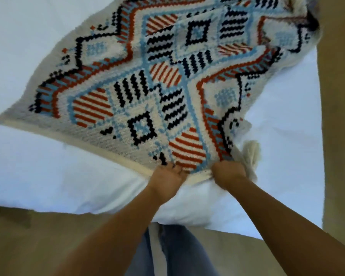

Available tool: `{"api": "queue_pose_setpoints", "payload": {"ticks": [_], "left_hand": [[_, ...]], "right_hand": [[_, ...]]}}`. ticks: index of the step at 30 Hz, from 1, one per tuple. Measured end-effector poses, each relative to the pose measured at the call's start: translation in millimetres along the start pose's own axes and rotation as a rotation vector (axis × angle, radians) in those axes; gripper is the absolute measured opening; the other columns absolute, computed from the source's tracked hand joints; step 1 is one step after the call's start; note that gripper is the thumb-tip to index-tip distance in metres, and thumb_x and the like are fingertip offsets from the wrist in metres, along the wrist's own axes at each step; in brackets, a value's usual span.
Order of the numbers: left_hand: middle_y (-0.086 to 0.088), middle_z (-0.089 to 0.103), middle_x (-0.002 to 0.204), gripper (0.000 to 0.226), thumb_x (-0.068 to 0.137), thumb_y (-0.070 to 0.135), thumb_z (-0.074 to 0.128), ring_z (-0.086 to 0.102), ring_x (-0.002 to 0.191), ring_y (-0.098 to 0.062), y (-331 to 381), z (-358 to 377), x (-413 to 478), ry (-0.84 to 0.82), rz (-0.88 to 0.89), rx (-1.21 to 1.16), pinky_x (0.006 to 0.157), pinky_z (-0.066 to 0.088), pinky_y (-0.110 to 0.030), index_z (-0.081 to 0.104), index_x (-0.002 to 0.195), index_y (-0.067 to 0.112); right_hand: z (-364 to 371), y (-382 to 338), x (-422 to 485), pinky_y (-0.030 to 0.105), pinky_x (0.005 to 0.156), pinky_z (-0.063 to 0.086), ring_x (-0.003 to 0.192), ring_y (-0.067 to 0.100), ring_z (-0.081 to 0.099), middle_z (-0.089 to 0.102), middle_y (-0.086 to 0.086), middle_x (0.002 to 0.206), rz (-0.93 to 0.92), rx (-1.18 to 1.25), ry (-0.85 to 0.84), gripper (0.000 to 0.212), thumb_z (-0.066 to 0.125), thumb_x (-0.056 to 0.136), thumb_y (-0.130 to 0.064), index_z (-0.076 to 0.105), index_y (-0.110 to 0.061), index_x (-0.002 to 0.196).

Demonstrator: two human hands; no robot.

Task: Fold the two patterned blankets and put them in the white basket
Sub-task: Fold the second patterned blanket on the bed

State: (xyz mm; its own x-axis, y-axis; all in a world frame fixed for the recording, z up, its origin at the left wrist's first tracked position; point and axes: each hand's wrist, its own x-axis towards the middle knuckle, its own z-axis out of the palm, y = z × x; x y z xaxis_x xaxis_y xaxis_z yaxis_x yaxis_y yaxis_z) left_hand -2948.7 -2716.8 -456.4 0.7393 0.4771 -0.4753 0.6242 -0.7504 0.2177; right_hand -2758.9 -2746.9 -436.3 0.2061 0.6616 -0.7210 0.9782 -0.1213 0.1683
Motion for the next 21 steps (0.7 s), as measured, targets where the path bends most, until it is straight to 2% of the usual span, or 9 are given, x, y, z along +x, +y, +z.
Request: {"api": "queue_pose_setpoints", "payload": {"ticks": [3, 5, 8, 11, 14, 16, 17, 19, 21], "left_hand": [[-0.017, 0.029, 0.145, 0.047, 0.091, 0.006, 0.039, 0.027, 0.132, -0.037, 44.4, 11.7, -2.6, -0.134, -0.005, 0.035, 0.101, 0.033, -0.049, 0.035, 0.138, 0.006], [-0.018, 0.031, 0.141, 0.044, 0.090, 0.009, 0.043, 0.029, 0.127, -0.037, 52.8, 12.5, 0.2, -0.130, -0.053, 0.074, 0.101, 0.032, -0.049, 0.039, 0.134, 0.004], [-0.011, 0.036, 0.134, 0.047, 0.090, 0.025, 0.048, 0.035, 0.120, -0.030, 46.0, 6.4, 2.2, -0.062, -0.042, 0.052, 0.097, 0.033, -0.044, 0.036, 0.133, 0.011], [-0.008, 0.037, 0.135, 0.052, 0.088, 0.039, 0.047, 0.035, 0.121, -0.028, 39.7, -2.0, 4.2, 0.003, 0.050, 0.040, 0.098, 0.031, -0.041, 0.035, 0.133, 0.016], [-0.009, 0.030, 0.143, 0.060, 0.088, 0.041, 0.047, 0.027, 0.130, -0.030, 49.0, -5.9, 11.4, 0.007, 0.137, 0.115, 0.105, 0.026, -0.045, 0.029, 0.139, 0.016], [-0.011, 0.023, 0.149, 0.065, 0.089, 0.039, 0.049, 0.020, 0.136, -0.032, 64.3, -6.1, 20.4, -0.026, 0.190, 0.151, 0.110, 0.020, -0.047, 0.023, 0.143, 0.014], [-0.011, 0.020, 0.151, 0.066, 0.090, 0.038, 0.048, 0.018, 0.138, -0.032, 72.1, -5.6, 24.8, -0.041, 0.198, 0.148, 0.111, 0.018, -0.047, 0.019, 0.145, 0.013], [-0.011, 0.014, 0.154, 0.069, 0.092, 0.037, 0.047, 0.015, 0.140, -0.030, 91.2, -3.3, 33.0, -0.064, 0.201, 0.126, 0.113, 0.015, -0.046, 0.013, 0.147, 0.012], [-0.010, 0.009, 0.156, 0.071, 0.093, 0.036, 0.046, 0.010, 0.142, -0.029, 109.0, 0.2, 37.7, -0.097, 0.191, 0.114, 0.114, 0.012, -0.048, 0.009, 0.148, 0.012]], "right_hand": [[30.8, 10.3, -19.2, 0.039, 0.085, 0.049, 0.114, 0.029, 0.057, 0.060, 0.007, 0.123, 0.077, 0.053, -0.139, 0.029, 0.044, 0.094, -0.017, 0.052, -0.013, 0.122], [41.0, 11.8, -21.8, 0.038, 0.088, 0.048, 0.114, 0.028, 0.057, 0.060, 0.007, 0.123, 0.082, 0.067, -0.140, 0.030, 0.046, 0.094, -0.021, 0.052, -0.014, 0.122], [42.7, 16.7, -18.8, 0.036, 0.091, 0.049, 0.110, 0.026, 0.057, 0.060, 0.006, 0.120, 0.015, 0.224, -0.207, 0.041, 0.051, 0.087, -0.044, 0.054, -0.018, 0.120], [39.5, 33.4, -22.5, 0.025, 0.070, 0.044, 0.083, 0.015, 0.057, 0.062, -0.004, 0.091, -0.058, 0.668, -0.283, 0.044, 0.054, 0.078, -0.066, 0.064, -0.026, 0.093], [42.0, 53.6, -35.0, 0.024, 0.055, 0.034, 0.062, 0.014, 0.051, 0.053, -0.003, 0.067, 0.067, 1.006, 0.044, 0.061, 0.050, 0.061, -0.081, 0.050, -0.020, 0.064], [56.8, 66.2, -38.2, 0.030, 0.056, 0.036, 0.067, 0.022, 0.054, 0.053, 0.005, 0.070, 0.235, 1.021, 0.366, 0.062, 0.057, 0.064, -0.075, 0.049, -0.014, 0.066], [62.9, 68.9, -38.3, 0.032, 0.062, 0.039, 0.077, 0.026, 0.056, 0.056, 0.009, 0.079, 0.300, 0.948, 0.430, 0.055, 0.063, 0.070, -0.065, 0.054, -0.011, 0.074], [76.0, 70.0, -38.6, 0.037, 0.076, 0.042, 0.098, 0.032, 0.053, 0.056, 0.015, 0.102, 0.373, 0.833, 0.382, 0.052, 0.069, 0.075, -0.048, 0.054, -0.005, 0.101], [85.9, 68.3, -37.7, 0.036, 0.080, 0.041, 0.104, 0.031, 0.052, 0.054, 0.014, 0.110, 0.412, 0.879, 0.290, 0.053, 0.067, 0.079, -0.043, 0.048, -0.005, 0.112]]}}
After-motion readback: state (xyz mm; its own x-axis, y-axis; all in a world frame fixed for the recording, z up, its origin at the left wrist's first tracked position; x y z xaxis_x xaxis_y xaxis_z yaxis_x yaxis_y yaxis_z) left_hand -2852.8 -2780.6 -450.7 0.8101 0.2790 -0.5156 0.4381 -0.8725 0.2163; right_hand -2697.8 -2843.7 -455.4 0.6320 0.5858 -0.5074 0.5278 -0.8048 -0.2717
